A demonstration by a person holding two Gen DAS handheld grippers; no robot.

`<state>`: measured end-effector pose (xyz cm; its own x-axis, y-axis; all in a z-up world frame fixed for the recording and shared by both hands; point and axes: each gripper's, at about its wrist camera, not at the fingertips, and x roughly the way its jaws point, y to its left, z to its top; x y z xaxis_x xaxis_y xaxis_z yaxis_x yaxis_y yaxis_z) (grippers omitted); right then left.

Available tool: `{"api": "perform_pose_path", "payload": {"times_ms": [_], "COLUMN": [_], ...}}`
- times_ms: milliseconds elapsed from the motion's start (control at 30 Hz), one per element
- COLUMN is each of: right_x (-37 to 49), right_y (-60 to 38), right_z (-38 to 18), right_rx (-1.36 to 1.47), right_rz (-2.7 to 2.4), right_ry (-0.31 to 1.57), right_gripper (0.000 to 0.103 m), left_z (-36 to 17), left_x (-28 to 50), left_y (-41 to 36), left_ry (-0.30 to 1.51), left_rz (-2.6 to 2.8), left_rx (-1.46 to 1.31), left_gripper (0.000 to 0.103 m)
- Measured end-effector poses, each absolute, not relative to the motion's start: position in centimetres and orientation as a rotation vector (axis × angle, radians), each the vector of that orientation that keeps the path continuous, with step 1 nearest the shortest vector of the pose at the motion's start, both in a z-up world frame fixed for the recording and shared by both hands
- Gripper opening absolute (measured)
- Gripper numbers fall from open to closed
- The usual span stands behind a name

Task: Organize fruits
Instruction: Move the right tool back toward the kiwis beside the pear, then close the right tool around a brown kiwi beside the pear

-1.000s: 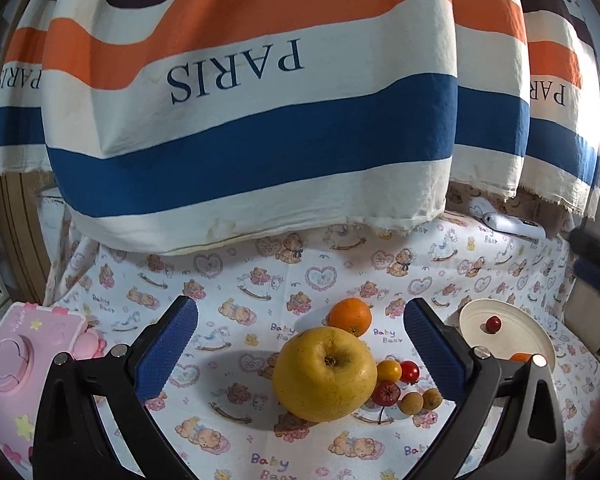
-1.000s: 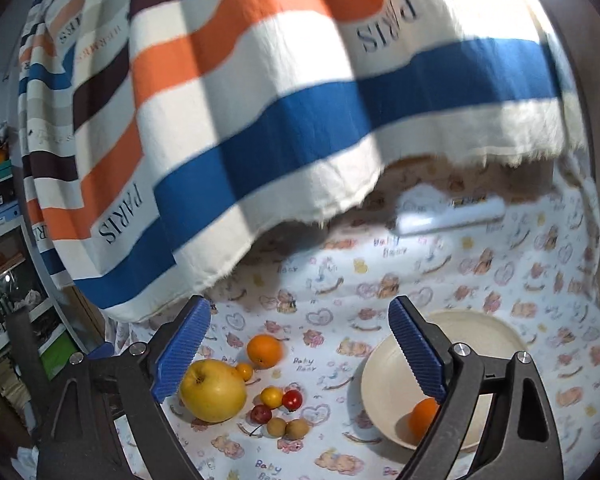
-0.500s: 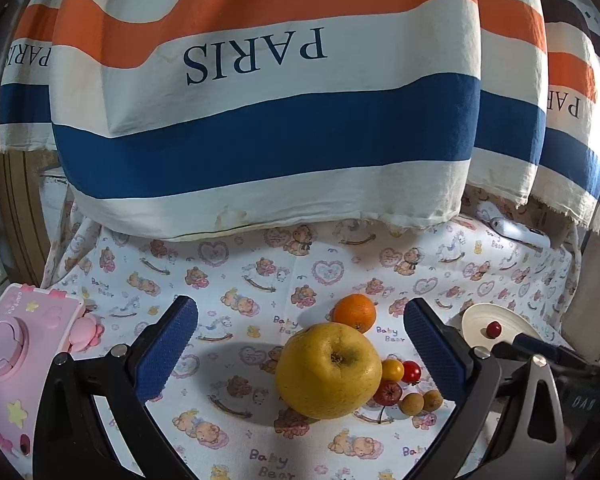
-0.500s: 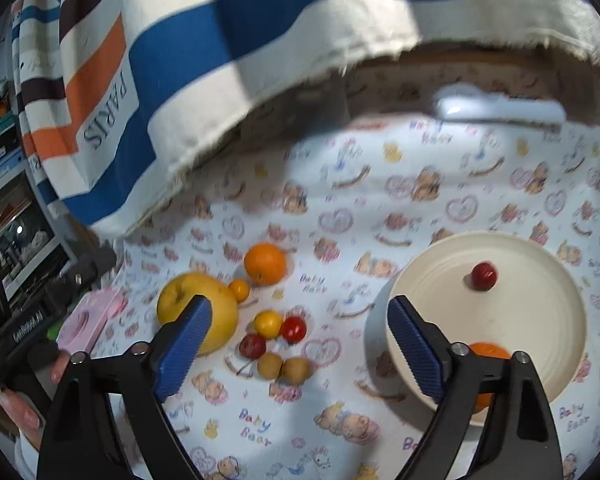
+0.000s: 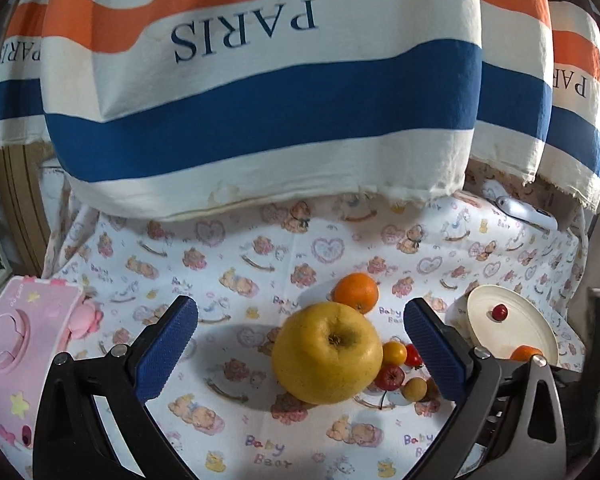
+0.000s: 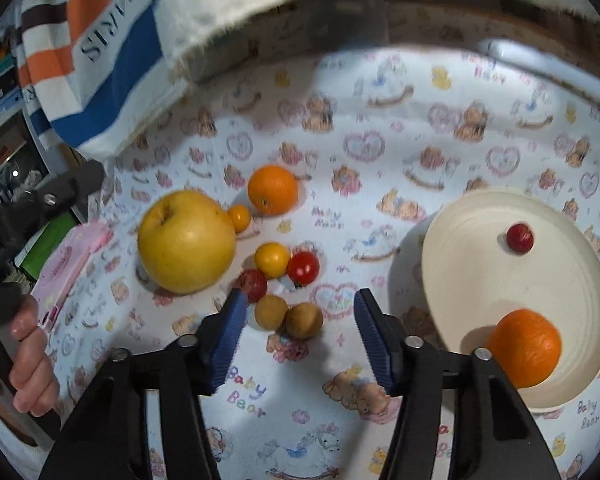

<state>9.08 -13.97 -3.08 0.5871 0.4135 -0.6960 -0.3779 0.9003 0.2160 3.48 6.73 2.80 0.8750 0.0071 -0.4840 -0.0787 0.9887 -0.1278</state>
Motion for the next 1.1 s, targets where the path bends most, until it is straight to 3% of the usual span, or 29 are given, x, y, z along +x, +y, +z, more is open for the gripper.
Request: {"api": "perform_pose_path", "payload": {"times_ms": [333,600,733,1100], "right_x": [10.0,9.7,9.8,9.7], "right_y": [-14.1,-12.9,-12.9,-13.3], "right_z": [-4.3,-4.5,-4.6,-4.4], "right_rx": [0.068,0.002,-0.001,0.003], "right_rz": [0.468,0.461,0.465,0.431], "right_ry": [0.884,0.873,0.881,0.873], "right_gripper": [0.037,0.033,0.024,0.024], "left_z": [2.8,2.8,2.8,2.7], "left_x": [3.5,3.5,3.5,3.6], "left_y": [6.4,6.2,6.1,6.2], "left_ry": [0.513,0.514,0.514,0.514], "left_rz": [0.044,0.042,0.044,0.043], "left_rx": [-0.133,-0.126,-0.122,-0.119], "left_gripper": [0.102,0.102,0.102,0.102]}}
